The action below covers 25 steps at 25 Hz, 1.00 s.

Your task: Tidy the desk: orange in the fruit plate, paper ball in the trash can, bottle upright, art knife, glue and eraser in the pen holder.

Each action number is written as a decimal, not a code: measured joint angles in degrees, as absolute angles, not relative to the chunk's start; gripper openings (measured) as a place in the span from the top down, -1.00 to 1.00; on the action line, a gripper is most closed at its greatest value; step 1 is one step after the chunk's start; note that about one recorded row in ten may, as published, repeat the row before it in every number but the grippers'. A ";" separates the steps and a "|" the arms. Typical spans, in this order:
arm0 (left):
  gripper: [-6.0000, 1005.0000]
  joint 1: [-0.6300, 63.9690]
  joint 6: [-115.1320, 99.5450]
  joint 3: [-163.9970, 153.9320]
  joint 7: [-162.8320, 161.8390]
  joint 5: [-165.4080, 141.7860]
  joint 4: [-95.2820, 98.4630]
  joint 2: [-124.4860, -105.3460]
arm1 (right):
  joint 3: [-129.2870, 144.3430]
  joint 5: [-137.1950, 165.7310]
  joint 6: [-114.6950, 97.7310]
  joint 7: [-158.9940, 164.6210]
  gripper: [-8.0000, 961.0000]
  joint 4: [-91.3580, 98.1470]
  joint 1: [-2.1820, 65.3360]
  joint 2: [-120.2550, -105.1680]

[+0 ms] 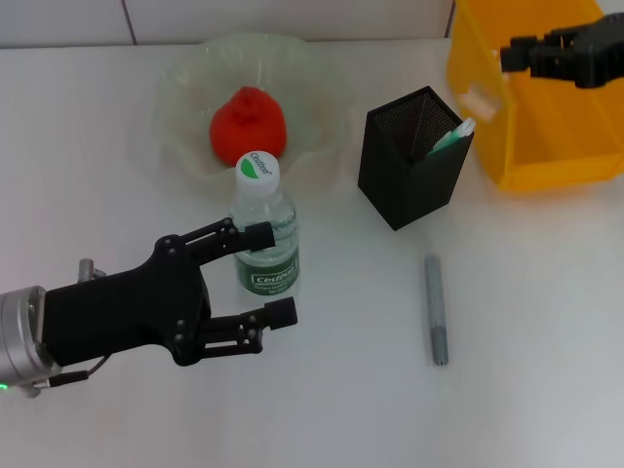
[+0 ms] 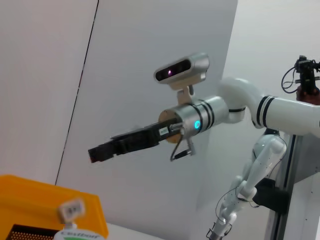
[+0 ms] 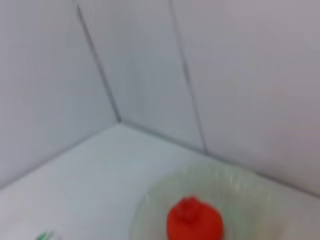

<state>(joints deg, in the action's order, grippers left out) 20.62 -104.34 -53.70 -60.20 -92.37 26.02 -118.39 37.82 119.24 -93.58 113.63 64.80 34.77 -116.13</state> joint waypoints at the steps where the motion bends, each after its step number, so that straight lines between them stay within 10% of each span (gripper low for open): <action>1: -0.71 20.67 -104.45 -53.70 -60.20 -92.37 26.02 -118.39 | 38.11 118.49 -92.14 112.96 0.56 63.07 35.00 -116.13; 9: -0.71 20.70 -104.50 -53.14 -60.20 -92.26 26.02 -118.39 | 43.43 118.39 -80.43 108.44 0.71 49.13 39.81 -116.55; 25: -0.71 20.56 -104.49 -53.08 -60.11 -92.22 26.02 -118.27 | 45.99 121.47 -96.78 118.14 -0.05 63.31 36.54 -114.79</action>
